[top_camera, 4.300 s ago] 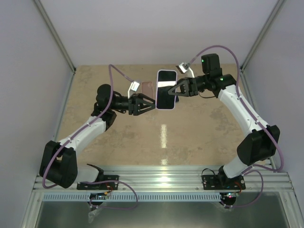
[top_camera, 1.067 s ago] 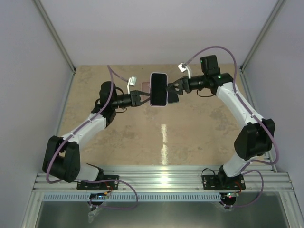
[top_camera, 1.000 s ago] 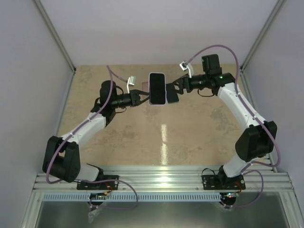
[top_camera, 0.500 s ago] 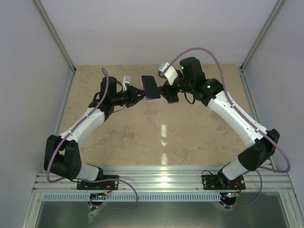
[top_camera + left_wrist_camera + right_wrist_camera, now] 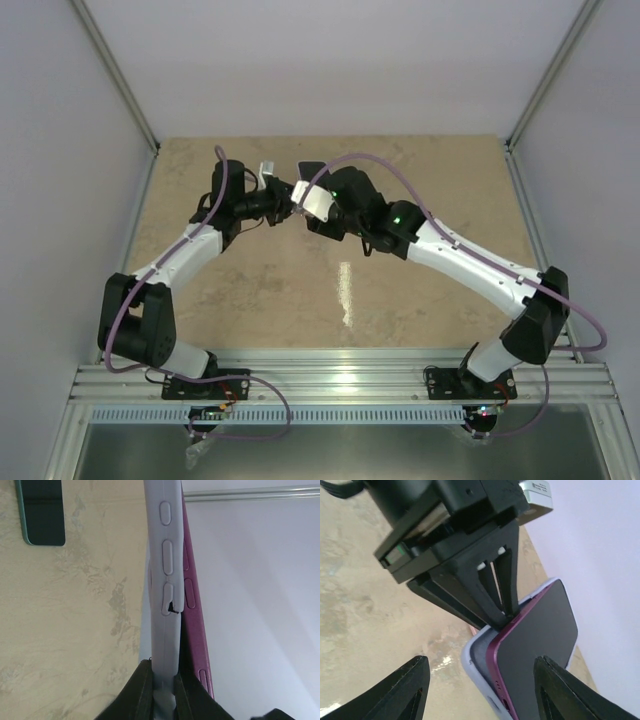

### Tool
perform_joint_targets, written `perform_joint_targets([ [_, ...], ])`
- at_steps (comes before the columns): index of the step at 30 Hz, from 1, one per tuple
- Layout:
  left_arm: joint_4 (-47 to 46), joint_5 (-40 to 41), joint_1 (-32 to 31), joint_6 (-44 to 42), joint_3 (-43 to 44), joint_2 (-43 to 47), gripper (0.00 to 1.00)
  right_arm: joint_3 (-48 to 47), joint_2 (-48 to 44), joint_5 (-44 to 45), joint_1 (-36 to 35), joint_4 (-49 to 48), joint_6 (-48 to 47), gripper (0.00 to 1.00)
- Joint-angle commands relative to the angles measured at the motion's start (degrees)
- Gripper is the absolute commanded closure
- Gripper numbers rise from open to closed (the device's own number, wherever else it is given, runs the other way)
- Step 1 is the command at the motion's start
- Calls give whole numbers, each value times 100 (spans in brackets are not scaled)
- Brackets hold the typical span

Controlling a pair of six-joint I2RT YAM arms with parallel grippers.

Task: Take the phone out of the phone case
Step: Remove the phone case from the phone.

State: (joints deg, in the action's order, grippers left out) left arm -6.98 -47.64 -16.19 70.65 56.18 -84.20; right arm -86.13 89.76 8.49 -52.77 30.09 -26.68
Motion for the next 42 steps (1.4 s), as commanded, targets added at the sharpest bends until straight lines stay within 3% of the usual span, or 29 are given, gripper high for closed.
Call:
perform_joint_targets([
  [1,-514,-237,41,205,-31,88,100,132,172,995,-166,-533,-399,43],
  [9,-578,-202,45,229,-172,175,100,160,261,1402,-189,-815,-518,49],
  [27,-819,-398,45,482,-165,125,100,1164,300,2264,-318,-1916,-1842,56],
  [31,-900,-402,45,504,-247,177,100,1428,327,2476,-330,-2326,-2138,64],
  [36,-783,-268,45,332,-374,217,100,1261,280,2466,-392,-2262,-2068,97],
  [42,-122,41,45,-391,-308,138,100,881,42,2323,-433,-1915,-1848,100],
])
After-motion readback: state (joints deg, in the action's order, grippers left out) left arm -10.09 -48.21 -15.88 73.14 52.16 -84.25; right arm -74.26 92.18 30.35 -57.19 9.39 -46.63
